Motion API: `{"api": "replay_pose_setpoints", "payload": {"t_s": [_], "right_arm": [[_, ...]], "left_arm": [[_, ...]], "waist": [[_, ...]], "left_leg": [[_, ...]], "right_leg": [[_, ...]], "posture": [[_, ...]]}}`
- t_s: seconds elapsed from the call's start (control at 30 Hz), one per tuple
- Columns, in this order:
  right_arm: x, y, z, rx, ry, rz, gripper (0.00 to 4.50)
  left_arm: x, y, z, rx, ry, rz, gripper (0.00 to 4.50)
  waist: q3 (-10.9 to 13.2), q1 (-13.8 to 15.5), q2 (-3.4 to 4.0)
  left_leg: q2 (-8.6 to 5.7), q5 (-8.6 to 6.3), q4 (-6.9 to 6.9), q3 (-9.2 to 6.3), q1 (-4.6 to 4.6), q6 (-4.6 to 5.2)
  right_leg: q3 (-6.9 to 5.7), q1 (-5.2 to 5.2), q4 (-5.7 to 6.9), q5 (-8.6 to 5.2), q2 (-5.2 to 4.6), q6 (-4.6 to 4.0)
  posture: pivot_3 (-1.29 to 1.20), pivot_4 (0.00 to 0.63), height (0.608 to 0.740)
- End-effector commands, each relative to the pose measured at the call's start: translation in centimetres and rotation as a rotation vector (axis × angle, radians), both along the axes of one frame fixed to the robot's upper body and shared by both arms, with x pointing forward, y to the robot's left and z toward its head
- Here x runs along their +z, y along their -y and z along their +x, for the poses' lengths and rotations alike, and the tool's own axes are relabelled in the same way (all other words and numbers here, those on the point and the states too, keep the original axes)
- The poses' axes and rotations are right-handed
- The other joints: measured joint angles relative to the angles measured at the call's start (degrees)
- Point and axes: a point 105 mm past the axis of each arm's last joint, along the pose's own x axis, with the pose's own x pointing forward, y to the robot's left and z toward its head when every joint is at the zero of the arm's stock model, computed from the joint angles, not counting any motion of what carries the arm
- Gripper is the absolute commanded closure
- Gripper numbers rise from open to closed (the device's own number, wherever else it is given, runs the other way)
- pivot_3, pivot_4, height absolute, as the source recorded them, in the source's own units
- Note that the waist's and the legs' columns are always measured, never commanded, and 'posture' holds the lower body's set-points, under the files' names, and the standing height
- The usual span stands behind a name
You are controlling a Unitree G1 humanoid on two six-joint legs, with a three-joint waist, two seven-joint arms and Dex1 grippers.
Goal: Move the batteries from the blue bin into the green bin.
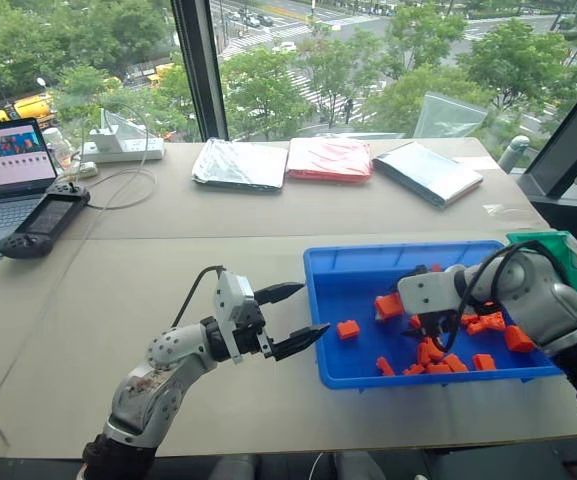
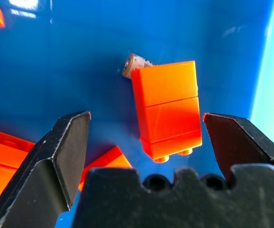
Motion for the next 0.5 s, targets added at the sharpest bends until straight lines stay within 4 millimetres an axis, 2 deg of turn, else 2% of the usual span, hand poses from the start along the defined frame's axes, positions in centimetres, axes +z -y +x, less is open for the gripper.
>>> {"api": "replay_pose_setpoints", "payload": {"t_s": [0.03, 0.13, 0.3, 0.37, 0.5], "right_arm": [[-0.2, 0.4, 0.5, 0.015, 0.005, -0.039, 0.09], [-0.2, 0.6, 0.7, 0.009, 0.013, -0.033, 0.8], [0.0, 0.8, 0.5, 0.007, 0.005, -0.027, 2.48], [0.2, 1.0, 0.5, -0.007, 0.01, -0.02, 2.99], [1.9, 1.6, 0.3, -0.062, 0.051, 0.027, 2.99]], "left_arm": [[1.0, 0.1, -0.6, -0.004, 0.041, -0.015, 0.0], [1.0, 0.0, -0.5, 0.004, 0.041, -0.013, 0.0], [0.9, 0.0, -0.5, 0.007, 0.04, -0.011, 0.0], [0.9, 0.0, -0.5, 0.005, 0.041, -0.011, 0.0], [0.9, 0.1, -0.6, -0.001, 0.043, -0.012, 0.0]], "waist": [[0.0, 0.0, 0.0], [0.0, 0.0, 0.0], [0.0, 0.0, 0.0], [0.0, 0.0, 0.0], [0.0, 0.1, 0.0]], "left_leg": [[0.0, 0.0, 0.0, 0.0, 0.0, 0.0], [0.0, 0.0, 0.0, -0.01, 0.03, -0.01], [-0.01, 0.01, 0.0, -0.01, 0.05, -0.02], [-0.01, 0.01, 0.0, 0.0, 0.05, -0.02], [-0.01, 0.01, 0.0, -0.01, 0.04, -0.02]], "right_leg": [[0.0, 0.0, 0.0, 0.0, 0.0, 0.0], [0.0, 0.03, 0.0, 0.0, 0.0, -0.01], [0.0, 0.04, 0.03, 0.01, -0.01, -0.01], [0.0, 0.04, 0.03, 0.01, -0.01, -0.01], [0.0, 0.03, 0.04, 0.01, -0.01, -0.02]], "posture": [[0.0, 0.15, 0.74], [0.0, 0.15, 0.74], [0.0, 0.15, 0.74], [0.0, 0.15, 0.74], [0.0, 0.15, 0.74]]}}
